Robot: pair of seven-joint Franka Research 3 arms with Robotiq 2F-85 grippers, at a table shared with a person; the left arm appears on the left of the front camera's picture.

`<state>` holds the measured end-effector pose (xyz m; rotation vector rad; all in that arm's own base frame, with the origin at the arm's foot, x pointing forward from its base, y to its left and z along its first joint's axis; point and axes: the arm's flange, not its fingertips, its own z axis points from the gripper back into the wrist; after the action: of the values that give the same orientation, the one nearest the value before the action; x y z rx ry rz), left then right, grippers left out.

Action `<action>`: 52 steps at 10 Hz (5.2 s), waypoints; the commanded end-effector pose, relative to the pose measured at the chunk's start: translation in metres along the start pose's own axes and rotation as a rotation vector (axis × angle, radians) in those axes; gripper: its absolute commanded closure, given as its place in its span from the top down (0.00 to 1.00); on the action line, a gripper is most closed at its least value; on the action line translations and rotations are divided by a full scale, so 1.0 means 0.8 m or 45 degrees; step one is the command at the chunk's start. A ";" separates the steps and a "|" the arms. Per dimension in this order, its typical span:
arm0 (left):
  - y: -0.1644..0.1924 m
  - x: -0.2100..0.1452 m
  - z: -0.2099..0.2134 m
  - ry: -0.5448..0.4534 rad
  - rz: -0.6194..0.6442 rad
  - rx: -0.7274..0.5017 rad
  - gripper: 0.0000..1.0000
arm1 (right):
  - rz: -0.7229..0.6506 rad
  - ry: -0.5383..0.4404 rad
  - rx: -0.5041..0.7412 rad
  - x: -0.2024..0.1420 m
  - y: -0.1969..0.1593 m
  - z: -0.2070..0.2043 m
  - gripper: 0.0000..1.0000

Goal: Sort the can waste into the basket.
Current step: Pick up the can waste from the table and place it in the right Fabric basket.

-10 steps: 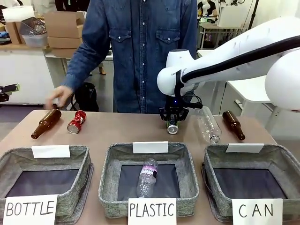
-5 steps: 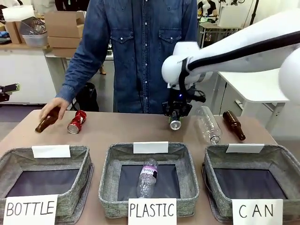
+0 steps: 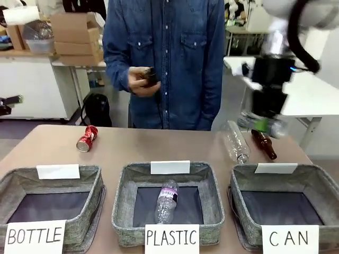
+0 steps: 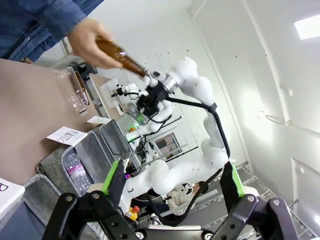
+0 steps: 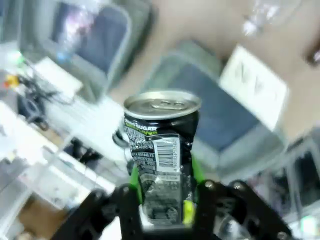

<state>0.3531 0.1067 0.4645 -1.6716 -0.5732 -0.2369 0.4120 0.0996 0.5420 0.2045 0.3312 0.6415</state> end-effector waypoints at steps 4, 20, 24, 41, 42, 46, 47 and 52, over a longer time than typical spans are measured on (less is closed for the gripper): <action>-0.002 0.001 -0.003 -0.016 -0.029 -0.029 1.00 | 0.544 -0.059 -0.132 -0.100 -0.070 -0.081 0.00; -0.002 0.001 -0.003 -0.016 -0.029 -0.029 1.00 | 0.620 -0.147 0.082 -0.086 -0.079 -0.079 1.00; -0.002 0.001 -0.003 -0.016 -0.029 -0.029 1.00 | 0.166 -0.735 1.527 -0.113 -0.061 -0.017 1.00; 0.000 0.000 0.001 -0.002 0.001 -0.001 1.00 | -0.012 -0.718 1.397 -0.107 -0.093 -0.034 1.00; -0.025 0.007 0.002 0.114 -0.121 0.206 1.00 | -0.012 -0.718 1.397 -0.107 -0.093 -0.034 1.00; 0.025 0.115 -0.106 0.560 -0.258 1.383 1.00 | -0.012 -0.718 1.397 -0.107 -0.093 -0.034 1.00; 0.039 0.123 -0.137 0.685 -0.333 1.571 1.00 | -0.012 -0.718 1.397 -0.107 -0.093 -0.034 1.00; 0.149 0.157 -0.216 0.748 -0.455 1.841 1.00 | -0.012 -0.718 1.397 -0.107 -0.093 -0.034 1.00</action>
<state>0.5310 -0.0419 0.4532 -0.0927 -0.4657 -0.4791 0.3783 -0.0054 0.5144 1.4056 0.1132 0.2841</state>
